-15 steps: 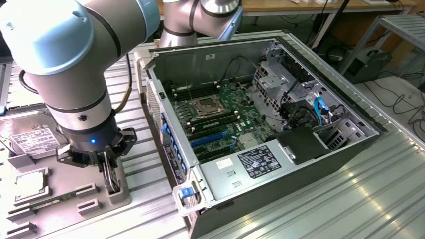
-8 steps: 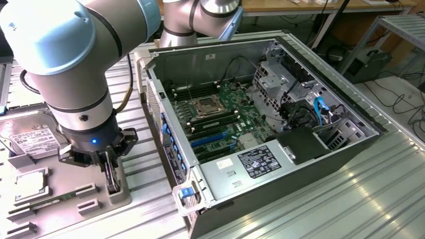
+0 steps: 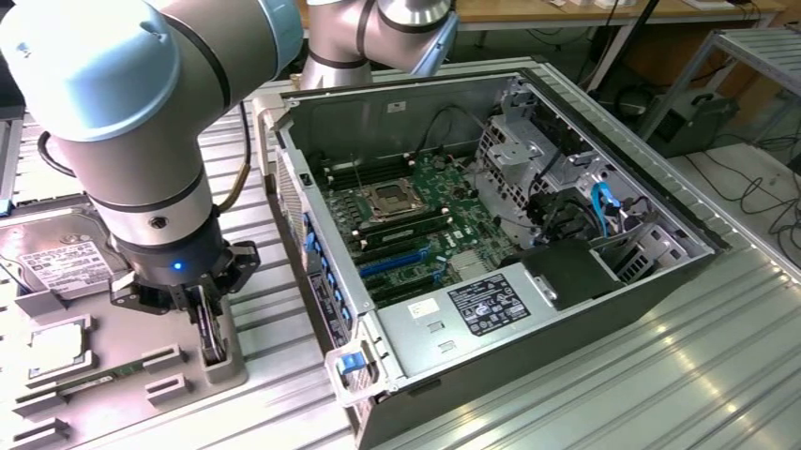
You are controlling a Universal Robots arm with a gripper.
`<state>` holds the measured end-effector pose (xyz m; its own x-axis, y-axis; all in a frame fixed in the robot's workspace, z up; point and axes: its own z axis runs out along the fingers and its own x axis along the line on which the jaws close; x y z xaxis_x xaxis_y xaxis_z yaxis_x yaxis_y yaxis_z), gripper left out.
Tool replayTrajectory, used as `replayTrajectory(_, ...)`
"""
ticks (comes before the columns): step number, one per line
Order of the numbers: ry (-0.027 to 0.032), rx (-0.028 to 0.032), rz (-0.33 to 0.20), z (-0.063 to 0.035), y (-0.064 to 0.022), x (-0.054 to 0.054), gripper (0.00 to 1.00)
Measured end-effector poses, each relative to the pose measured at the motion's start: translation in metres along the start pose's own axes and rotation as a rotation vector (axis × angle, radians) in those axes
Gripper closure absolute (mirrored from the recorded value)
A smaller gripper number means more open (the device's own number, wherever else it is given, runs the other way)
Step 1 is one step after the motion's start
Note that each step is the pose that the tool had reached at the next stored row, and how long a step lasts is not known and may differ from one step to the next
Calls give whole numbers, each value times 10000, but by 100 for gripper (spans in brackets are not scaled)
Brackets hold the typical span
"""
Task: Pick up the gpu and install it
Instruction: 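Pick up the gpu and move the gpu toward the slot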
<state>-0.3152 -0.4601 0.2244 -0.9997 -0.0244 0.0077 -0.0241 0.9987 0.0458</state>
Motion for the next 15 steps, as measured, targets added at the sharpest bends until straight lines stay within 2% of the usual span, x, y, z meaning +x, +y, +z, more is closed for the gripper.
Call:
replayTrajectory(3,-1,-35,-1,-12,-1,0,73)
replayTrajectory(15,1,-36,0,-113,4,-1,73)
